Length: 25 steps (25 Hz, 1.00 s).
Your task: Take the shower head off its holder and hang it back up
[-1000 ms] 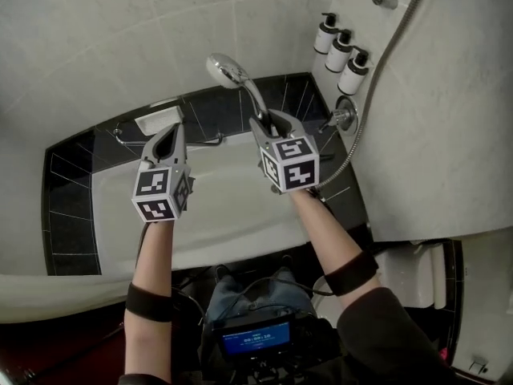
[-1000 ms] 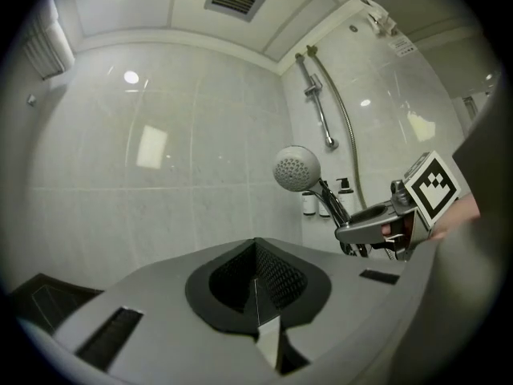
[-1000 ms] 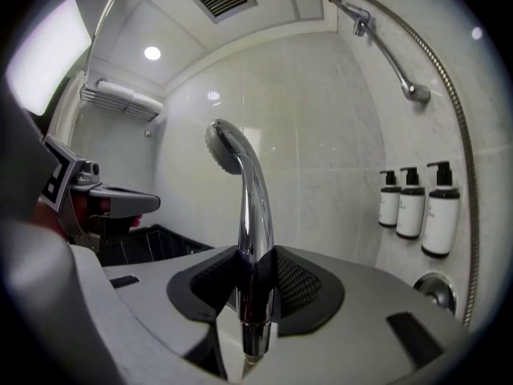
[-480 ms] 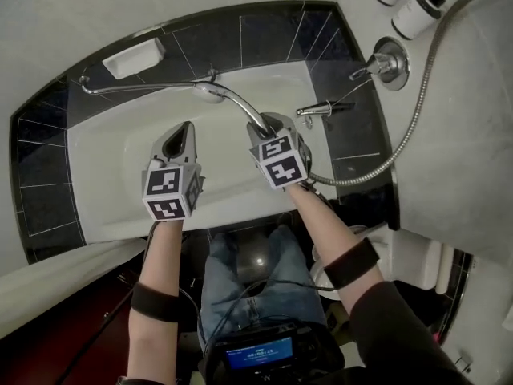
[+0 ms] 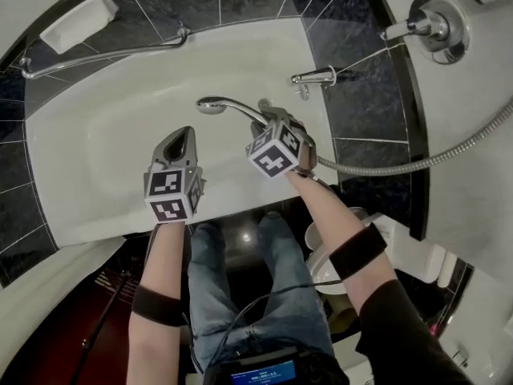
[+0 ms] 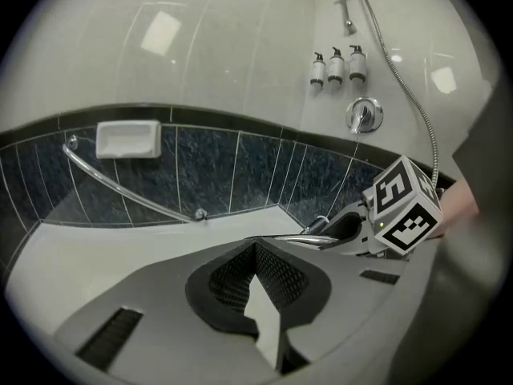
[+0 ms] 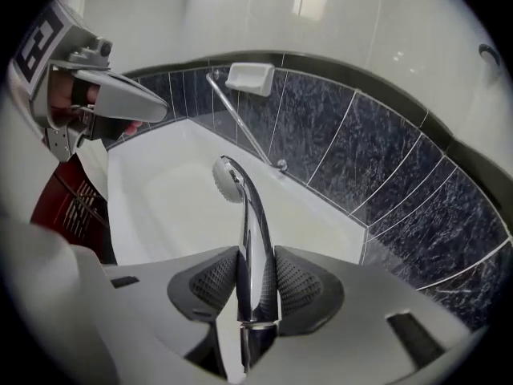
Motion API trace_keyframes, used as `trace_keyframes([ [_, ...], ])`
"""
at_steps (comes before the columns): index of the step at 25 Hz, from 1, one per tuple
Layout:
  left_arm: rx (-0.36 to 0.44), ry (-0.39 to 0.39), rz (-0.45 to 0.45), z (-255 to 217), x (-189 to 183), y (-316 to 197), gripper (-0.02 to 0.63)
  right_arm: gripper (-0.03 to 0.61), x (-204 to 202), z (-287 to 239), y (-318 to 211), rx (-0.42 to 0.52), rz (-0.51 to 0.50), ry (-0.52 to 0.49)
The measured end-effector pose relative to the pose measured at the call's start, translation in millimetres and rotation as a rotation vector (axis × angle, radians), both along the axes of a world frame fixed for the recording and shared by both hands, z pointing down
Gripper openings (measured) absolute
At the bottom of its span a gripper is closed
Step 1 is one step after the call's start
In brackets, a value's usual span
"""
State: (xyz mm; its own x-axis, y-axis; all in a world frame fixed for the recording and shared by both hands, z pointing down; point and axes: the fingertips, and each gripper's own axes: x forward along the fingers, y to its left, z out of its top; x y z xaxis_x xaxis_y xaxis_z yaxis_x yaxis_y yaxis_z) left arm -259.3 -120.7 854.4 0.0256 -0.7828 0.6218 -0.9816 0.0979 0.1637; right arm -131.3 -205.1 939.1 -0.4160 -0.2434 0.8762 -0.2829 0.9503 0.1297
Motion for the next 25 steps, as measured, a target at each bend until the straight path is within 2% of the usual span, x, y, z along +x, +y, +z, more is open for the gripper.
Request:
trace_keyframes([
  [5, -0.035, 0.04, 0.052, 70, 32, -25, 0.0, 0.149, 44, 73, -27, 0.033, -0.075, 0.191],
  [9, -0.05, 0.079, 0.096, 111, 62, -48, 0.0, 0.149, 83, 116, -48, 0.102, -0.21, 0.368],
  [12, -0.055, 0.104, 0.124, 134, 84, -63, 0.0, 0.149, 107, 139, -64, 0.143, -0.294, 0.464],
  [18, -0.058, 0.143, 0.141, 157, 107, -84, 0.0, 0.149, 142, 164, -106, 0.222, -0.411, 0.618],
  [25, -0.06, 0.144, 0.155, 167, 116, -94, 0.0, 0.149, 184, 187, -124, 0.291, -0.624, 0.778],
])
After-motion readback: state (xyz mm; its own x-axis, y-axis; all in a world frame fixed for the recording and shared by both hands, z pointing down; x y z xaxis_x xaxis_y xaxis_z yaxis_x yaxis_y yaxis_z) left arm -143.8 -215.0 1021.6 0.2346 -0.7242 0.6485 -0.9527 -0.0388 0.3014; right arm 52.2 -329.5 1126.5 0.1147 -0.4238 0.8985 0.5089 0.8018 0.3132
